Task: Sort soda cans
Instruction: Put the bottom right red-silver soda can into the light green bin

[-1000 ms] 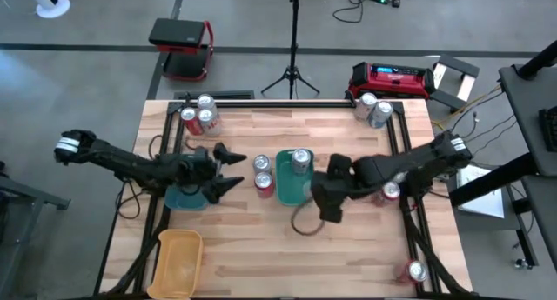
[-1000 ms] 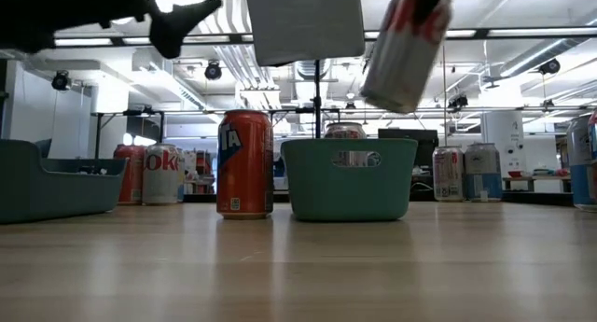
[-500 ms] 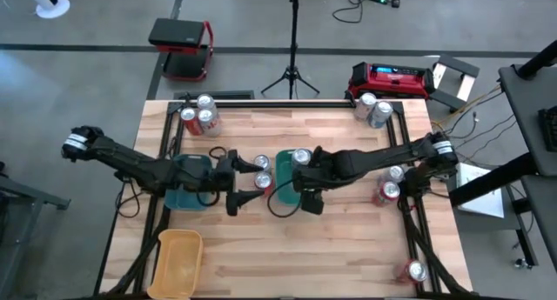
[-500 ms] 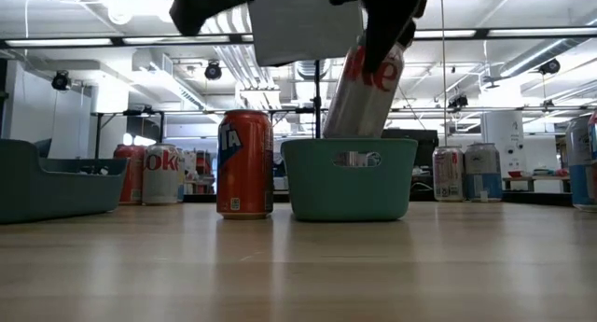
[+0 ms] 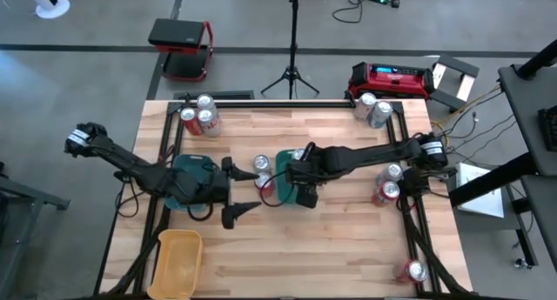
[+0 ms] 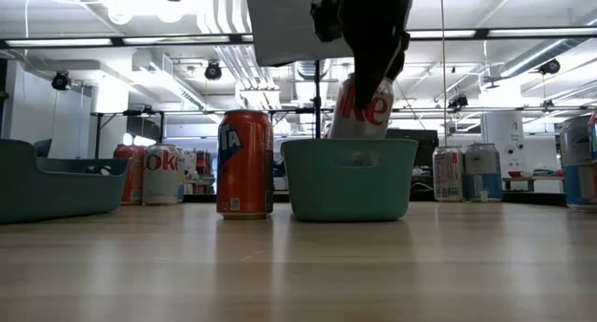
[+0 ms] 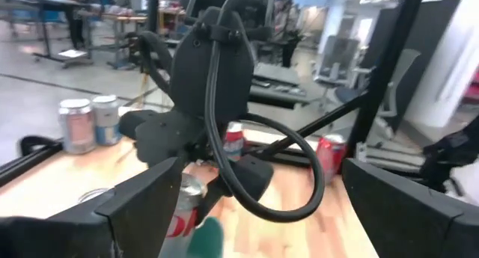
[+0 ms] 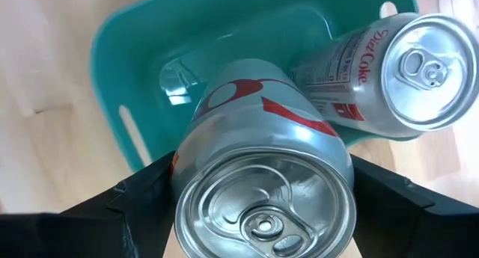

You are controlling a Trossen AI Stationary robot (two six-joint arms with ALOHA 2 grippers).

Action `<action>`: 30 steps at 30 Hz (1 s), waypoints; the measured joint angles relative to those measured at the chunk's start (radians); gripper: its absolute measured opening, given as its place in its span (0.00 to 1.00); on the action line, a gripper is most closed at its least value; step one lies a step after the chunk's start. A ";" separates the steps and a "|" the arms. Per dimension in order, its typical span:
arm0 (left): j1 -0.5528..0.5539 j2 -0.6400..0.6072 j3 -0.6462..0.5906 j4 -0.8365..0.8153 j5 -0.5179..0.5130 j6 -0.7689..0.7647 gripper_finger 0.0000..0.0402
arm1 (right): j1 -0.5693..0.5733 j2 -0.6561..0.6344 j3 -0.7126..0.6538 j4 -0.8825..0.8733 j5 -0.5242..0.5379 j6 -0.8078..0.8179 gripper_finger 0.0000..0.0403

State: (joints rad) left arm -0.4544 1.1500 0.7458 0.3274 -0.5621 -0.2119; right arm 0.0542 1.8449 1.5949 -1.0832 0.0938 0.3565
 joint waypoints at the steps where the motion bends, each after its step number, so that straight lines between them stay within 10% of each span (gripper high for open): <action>1: -0.002 0.000 0.004 -0.017 -0.010 -0.004 0.88 | -0.005 0.005 -0.001 0.000 -0.008 0.000 0.76; 30: -0.005 0.035 0.065 -0.159 -0.033 -0.014 0.88 | -0.089 0.015 -0.119 0.133 -0.075 -0.006 0.86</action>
State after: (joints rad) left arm -0.4595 1.1854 0.8109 0.1684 -0.5953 -0.2260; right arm -0.0349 1.8602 1.4761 -0.9498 0.0189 0.3501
